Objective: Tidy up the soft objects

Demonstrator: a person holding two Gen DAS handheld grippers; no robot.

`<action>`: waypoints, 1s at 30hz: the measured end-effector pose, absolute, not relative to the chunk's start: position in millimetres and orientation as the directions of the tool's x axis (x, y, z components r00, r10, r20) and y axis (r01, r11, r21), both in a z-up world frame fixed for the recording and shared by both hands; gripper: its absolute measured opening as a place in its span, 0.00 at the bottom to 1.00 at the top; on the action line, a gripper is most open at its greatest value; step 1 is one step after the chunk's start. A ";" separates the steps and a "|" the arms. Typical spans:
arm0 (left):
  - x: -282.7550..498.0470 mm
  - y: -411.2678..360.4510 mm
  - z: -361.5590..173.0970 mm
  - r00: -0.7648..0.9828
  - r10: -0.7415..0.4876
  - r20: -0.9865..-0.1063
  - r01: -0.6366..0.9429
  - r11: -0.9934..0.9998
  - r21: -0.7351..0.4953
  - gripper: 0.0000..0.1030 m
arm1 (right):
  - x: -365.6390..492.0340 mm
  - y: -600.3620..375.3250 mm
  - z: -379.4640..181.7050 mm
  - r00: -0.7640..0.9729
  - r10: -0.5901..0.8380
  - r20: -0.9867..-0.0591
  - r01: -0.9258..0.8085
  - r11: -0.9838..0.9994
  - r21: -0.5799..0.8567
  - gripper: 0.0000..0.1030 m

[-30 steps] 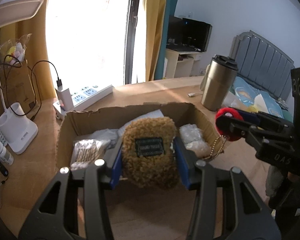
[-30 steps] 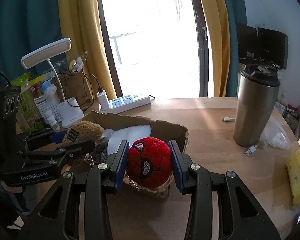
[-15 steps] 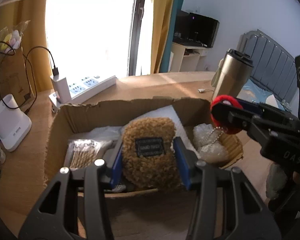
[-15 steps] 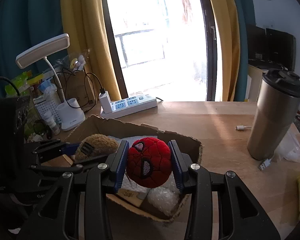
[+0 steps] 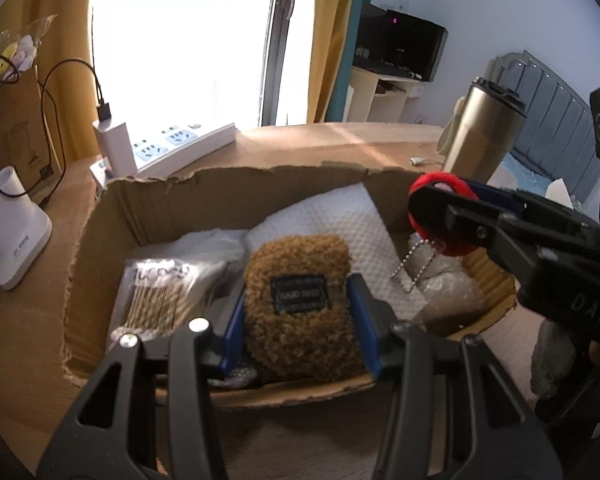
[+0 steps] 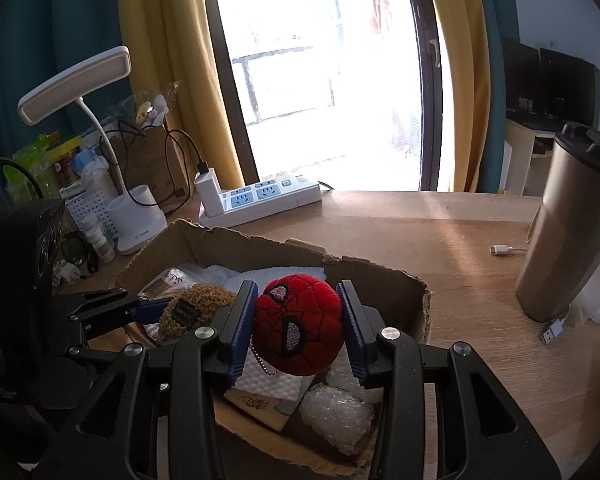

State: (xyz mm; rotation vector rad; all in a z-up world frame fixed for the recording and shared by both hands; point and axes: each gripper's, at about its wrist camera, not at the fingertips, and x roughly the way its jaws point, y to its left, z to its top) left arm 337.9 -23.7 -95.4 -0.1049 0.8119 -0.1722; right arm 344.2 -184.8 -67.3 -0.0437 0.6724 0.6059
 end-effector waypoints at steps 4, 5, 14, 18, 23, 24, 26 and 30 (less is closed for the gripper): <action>338.4 -23.3 -94.8 0.677 -0.183 -0.713 0.107 0.983 -0.152 0.50 | 343.8 -182.6 -67.7 0.621 0.506 -0.598 -0.537 0.831 0.146 0.46; 337.9 -23.3 -94.1 0.680 -0.181 -0.711 0.105 0.983 -0.150 0.51 | 343.6 -182.4 -67.2 0.622 0.506 -0.598 -0.536 0.831 0.146 0.50; 330.1 -21.9 -86.5 0.696 -0.144 -0.704 0.081 0.989 -0.122 0.57 | 337.4 -186.6 -58.3 0.648 0.493 -0.581 -0.516 0.845 0.141 0.59; 321.0 -18.8 -77.5 0.719 -0.146 -0.680 0.074 0.988 -0.134 0.69 | 330.5 -188.8 -52.7 0.658 0.490 -0.572 -0.511 0.848 0.138 0.60; 309.6 -18.6 -66.1 0.740 -0.138 -0.659 0.069 0.989 -0.130 0.70 | 318.6 -191.8 -44.2 0.672 0.486 -0.559 -0.507 0.852 0.132 0.60; 306.5 -18.2 -63.5 0.744 -0.136 -0.654 0.067 0.989 -0.129 0.70 | 316.3 -192.4 -42.4 0.674 0.485 -0.557 -0.506 0.853 0.130 0.60; 300.6 -17.7 -59.3 0.752 -0.134 -0.645 0.064 0.989 -0.130 0.71 | 310.4 -194.1 -38.4 0.681 0.484 -0.550 -0.504 0.854 0.127 0.60; 288.5 -17.4 -48.9 0.772 -0.125 -0.623 0.058 0.990 -0.127 0.73 | 298.7 -197.4 -31.4 0.693 0.480 -0.538 -0.500 0.858 0.120 0.60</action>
